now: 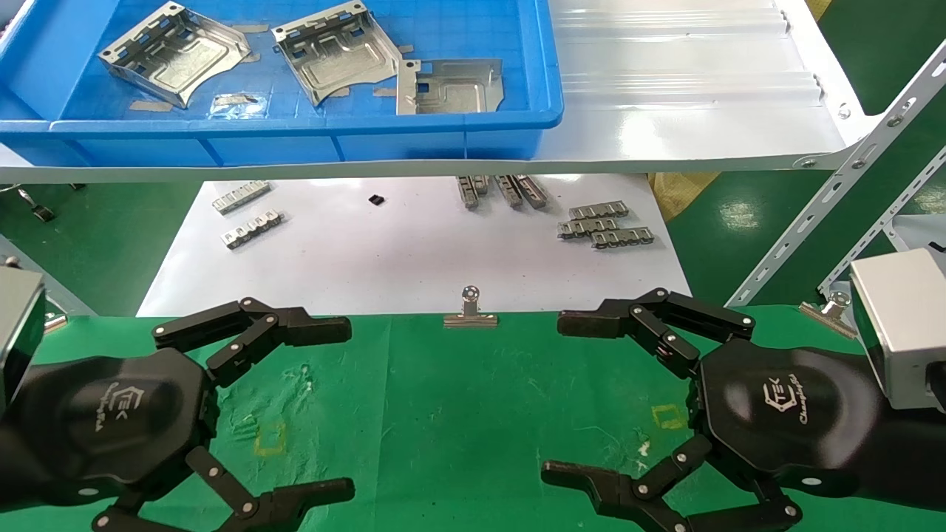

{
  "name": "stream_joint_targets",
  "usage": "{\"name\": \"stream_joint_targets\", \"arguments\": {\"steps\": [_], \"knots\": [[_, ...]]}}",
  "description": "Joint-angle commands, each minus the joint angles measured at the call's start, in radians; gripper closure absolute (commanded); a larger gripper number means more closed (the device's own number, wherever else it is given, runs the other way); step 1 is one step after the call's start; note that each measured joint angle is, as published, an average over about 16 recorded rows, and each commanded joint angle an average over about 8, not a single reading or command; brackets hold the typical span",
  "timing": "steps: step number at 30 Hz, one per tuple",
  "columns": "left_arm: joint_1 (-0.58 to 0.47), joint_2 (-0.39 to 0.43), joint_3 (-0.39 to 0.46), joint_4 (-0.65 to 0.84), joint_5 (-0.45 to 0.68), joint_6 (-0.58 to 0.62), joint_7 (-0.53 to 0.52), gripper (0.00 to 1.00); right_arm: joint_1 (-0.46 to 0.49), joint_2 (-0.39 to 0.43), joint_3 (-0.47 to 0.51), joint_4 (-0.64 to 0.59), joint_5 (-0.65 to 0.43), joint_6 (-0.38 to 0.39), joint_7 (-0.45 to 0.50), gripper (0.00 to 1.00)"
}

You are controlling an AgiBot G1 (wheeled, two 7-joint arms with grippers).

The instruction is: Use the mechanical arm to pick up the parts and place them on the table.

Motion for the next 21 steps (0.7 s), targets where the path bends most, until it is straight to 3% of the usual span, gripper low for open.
{"name": "stream_joint_targets", "arguments": {"steps": [1, 21], "knots": [[0.0, 0.0, 0.0, 0.0, 0.0, 0.0, 0.0, 0.0, 0.0, 0.0, 0.0, 0.0, 0.0, 0.0, 0.0, 1.0], [0.0, 0.0, 0.0, 0.0, 0.0, 0.0, 0.0, 0.0, 0.0, 0.0, 0.0, 0.0, 0.0, 0.0, 0.0, 1.0]]}}
